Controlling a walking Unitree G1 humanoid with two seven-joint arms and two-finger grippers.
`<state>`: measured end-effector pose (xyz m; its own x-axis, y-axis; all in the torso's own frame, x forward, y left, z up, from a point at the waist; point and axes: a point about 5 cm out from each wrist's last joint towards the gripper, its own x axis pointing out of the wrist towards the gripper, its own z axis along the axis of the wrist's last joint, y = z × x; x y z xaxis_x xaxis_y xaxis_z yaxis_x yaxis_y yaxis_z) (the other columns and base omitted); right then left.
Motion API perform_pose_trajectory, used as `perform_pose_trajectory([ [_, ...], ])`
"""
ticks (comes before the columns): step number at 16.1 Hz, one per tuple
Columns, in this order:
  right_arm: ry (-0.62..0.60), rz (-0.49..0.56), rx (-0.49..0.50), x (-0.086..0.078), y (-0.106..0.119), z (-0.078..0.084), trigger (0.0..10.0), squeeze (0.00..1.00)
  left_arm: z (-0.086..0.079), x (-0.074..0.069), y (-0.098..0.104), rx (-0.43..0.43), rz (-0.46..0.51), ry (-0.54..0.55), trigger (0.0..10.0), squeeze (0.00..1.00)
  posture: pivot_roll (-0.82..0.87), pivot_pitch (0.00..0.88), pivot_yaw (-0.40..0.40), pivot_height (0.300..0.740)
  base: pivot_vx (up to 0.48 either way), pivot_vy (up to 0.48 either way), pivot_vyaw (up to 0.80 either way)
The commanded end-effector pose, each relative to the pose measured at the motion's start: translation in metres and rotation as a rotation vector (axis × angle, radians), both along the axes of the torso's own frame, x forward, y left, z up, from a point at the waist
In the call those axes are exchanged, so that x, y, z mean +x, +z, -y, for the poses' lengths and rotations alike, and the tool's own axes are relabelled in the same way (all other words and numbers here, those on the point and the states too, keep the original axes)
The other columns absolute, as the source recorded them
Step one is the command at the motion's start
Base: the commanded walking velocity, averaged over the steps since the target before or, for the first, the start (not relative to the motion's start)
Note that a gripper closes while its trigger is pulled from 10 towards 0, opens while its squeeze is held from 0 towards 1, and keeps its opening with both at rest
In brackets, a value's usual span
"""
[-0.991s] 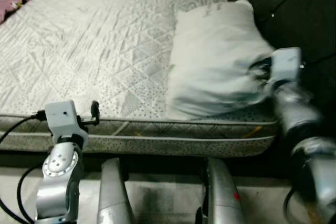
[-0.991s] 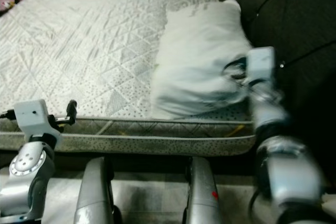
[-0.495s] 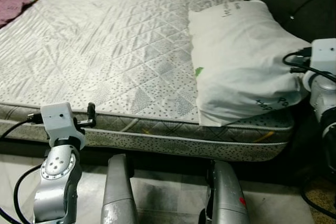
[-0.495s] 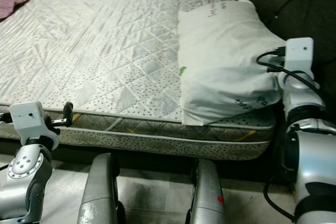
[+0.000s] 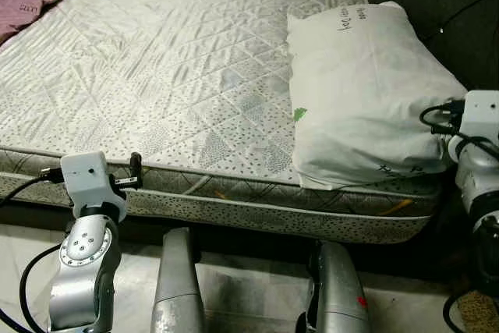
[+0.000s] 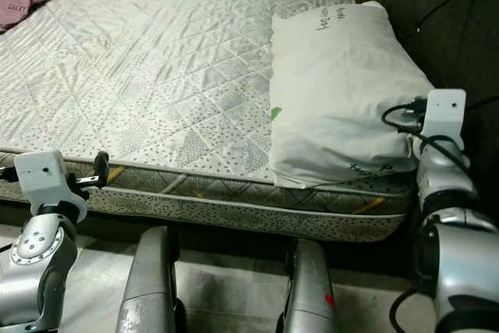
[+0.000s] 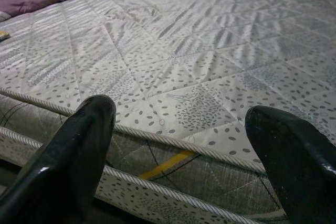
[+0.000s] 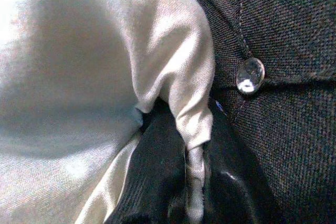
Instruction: Clean up the room
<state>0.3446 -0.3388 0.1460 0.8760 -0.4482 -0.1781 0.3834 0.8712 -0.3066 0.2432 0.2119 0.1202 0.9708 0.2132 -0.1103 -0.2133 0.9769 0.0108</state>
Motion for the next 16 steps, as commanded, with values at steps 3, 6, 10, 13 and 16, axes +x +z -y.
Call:
perform_pose_trajectory([
  [3, -0.030, -0.028, 0.043, -0.013, -0.028, -0.002, 0.0, 0.00, 0.002, 0.001, 0.000, 0.002, -0.001, -0.010, 10.0, 0.00, 0.01, 0.000, 0.002, 0.511, 0.000, 0.000, 0.00],
  [6, 0.007, -0.004, 0.048, -0.009, -0.031, -0.016, 0.0, 0.00, 0.004, 0.003, 0.001, 0.000, 0.001, -0.020, 10.0, 0.00, 0.01, 0.000, 0.003, 0.511, 0.000, 0.000, 0.00],
  [10, 0.008, -0.046, 0.057, -0.023, -0.059, -0.024, 0.0, 0.00, 0.001, 0.003, 0.001, 0.003, 0.006, -0.010, 10.0, 0.00, 0.01, 0.000, -0.010, 0.511, 0.000, 0.000, 0.00],
  [13, 0.055, -0.051, 0.063, -0.025, -0.069, -0.037, 0.0, 0.00, 0.005, 0.003, -0.002, -0.002, -0.001, -0.020, 10.0, 0.00, 0.01, 0.000, -0.010, 0.511, 0.000, 0.000, 0.00],
  [16, 0.049, 0.076, -0.001, -0.009, -0.042, -0.043, 10.0, 1.00, 0.005, 0.007, 0.000, 0.001, 0.002, -0.029, 10.0, 0.00, 0.00, 0.000, -0.005, 0.511, 0.000, 0.000, 0.00],
])
